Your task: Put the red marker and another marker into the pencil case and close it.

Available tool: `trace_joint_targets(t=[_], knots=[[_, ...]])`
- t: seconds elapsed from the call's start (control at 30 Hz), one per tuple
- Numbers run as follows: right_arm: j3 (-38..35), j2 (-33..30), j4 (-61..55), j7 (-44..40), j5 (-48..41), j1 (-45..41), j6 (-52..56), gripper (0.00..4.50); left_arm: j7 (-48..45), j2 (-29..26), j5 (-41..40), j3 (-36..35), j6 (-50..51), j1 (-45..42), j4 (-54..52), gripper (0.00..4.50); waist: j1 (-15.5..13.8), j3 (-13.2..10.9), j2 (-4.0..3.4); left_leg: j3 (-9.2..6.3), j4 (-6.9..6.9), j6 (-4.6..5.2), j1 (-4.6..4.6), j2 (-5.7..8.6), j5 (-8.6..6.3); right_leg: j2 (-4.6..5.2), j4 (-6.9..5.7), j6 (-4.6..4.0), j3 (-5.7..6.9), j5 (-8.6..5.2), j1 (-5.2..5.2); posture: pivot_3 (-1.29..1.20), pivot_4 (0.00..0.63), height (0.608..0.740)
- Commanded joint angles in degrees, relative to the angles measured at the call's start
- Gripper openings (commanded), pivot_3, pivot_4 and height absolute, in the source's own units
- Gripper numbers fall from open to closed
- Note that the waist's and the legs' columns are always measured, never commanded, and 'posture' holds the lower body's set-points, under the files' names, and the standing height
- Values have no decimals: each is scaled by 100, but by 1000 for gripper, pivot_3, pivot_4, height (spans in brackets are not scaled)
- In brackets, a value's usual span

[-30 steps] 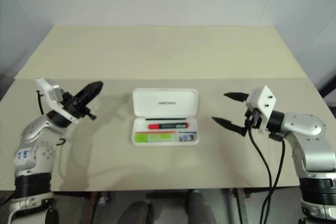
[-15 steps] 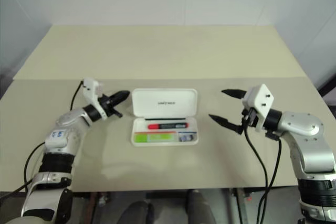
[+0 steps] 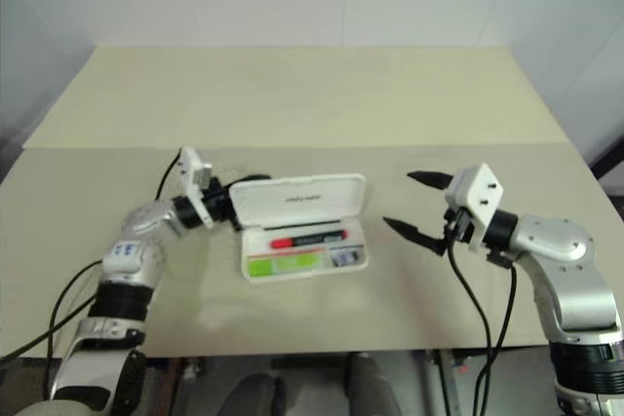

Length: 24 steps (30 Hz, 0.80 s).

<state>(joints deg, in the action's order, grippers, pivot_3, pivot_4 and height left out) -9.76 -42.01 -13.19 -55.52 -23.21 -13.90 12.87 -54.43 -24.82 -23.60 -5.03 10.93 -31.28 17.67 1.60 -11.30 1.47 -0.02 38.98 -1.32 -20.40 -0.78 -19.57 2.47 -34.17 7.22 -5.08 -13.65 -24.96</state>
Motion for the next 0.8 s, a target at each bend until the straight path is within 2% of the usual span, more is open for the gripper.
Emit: trace_joint_targets(t=[0.03,0.13,0.27,0.63,0.8], knots=[[-99,26,-141,58,-104,5,-66,4500,-477,-292,-81,-69,-224,93,-318,43,-1,0,0,0,1,0,0,0,0,0,-1,0,0,0,0,0,150,740],[-90,38,-105,48,-102,-9,-84,4500,-880,-594,167,107,-516,117,-324,43,0,0,0,0,2,0,2,1,0,0,-1,0,0,0,2,0,150,740],[-81,50,-43,23,-92,-18,-128,4500,-1145,-678,225,269,-684,-47,-401,43,-13,0,0,-2,2,0,1,2,0,1,3,-1,2,0,5,0,150,740],[-66,87,-9,23,-73,13,-189,4500,-1848,-946,444,1187,-177,120,-1222,43,12,0,0,0,-1,7,-3,-1,-4,-3,1,2,0,1,6,0,150,740],[-134,83,-121,59,-95,152,-177,4500,-1627,-1087,938,1669,155,347,-1415,43,7,0,0,-1,0,8,4,-2,-4,-5,11,-1,-1,-1,11,0,150,740]])
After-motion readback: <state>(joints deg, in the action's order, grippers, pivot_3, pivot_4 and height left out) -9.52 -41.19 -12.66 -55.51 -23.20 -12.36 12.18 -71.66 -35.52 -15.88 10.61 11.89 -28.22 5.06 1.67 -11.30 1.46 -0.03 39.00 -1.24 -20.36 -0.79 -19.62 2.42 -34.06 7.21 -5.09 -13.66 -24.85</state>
